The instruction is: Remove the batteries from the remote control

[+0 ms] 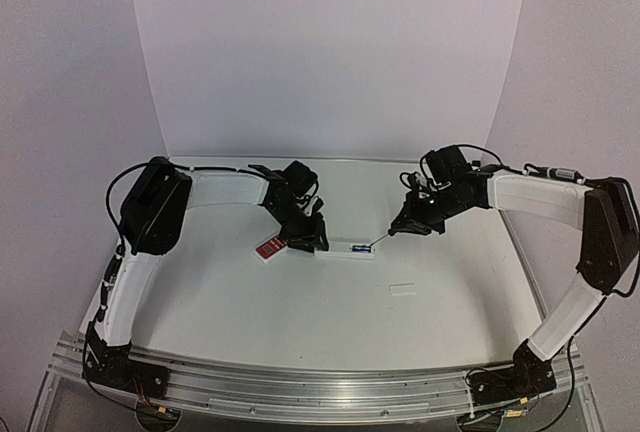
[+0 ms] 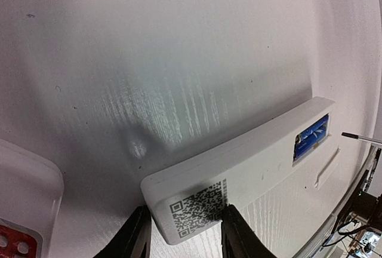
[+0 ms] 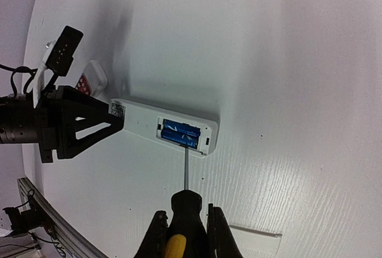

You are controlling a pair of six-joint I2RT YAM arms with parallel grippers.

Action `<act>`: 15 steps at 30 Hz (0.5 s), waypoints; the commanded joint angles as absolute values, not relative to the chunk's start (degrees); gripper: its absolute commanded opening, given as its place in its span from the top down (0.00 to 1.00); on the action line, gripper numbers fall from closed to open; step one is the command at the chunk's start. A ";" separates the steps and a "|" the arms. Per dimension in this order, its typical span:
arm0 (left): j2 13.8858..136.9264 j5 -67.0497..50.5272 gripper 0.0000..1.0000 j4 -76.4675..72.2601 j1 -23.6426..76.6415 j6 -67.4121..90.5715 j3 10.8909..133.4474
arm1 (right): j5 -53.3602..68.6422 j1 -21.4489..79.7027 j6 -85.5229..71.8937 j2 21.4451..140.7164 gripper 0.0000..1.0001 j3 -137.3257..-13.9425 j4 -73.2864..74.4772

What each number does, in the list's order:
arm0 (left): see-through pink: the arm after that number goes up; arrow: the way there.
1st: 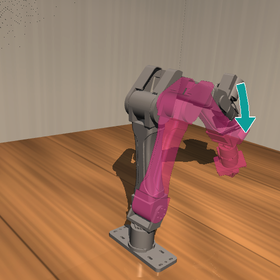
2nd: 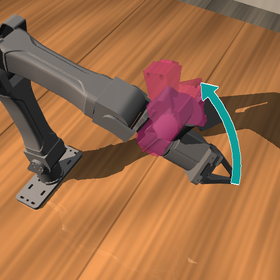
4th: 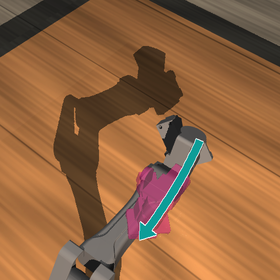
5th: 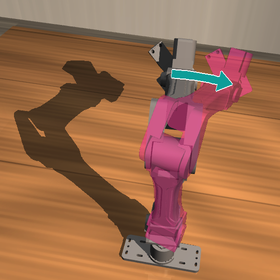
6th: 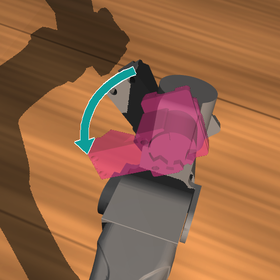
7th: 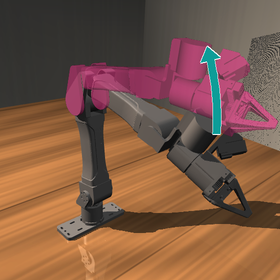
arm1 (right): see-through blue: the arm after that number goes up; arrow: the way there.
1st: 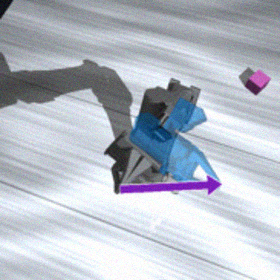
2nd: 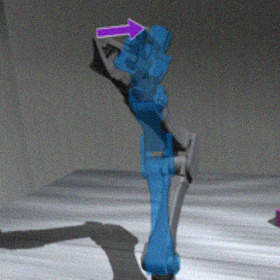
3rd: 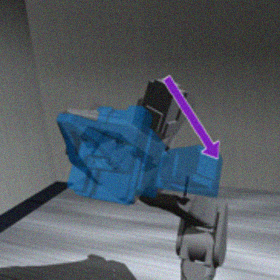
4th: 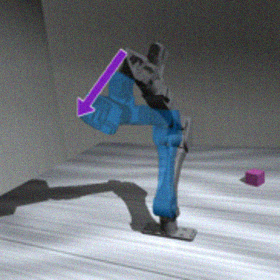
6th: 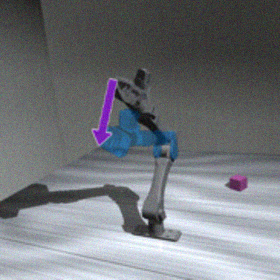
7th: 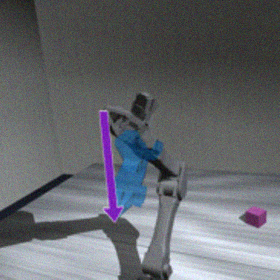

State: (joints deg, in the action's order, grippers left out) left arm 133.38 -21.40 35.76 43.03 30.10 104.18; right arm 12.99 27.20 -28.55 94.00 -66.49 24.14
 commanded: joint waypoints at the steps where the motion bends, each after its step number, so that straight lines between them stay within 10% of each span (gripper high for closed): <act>1: 136.65 -21.15 0.62 38.78 43.15 30.97 105.92 | 12.74 27.54 -27.40 94.62 1.00 -66.99 24.34; 15: 137.64 -19.00 0.68 41.10 43.24 32.49 104.27 | 9.93 29.49 -25.76 95.03 1.00 -67.23 25.59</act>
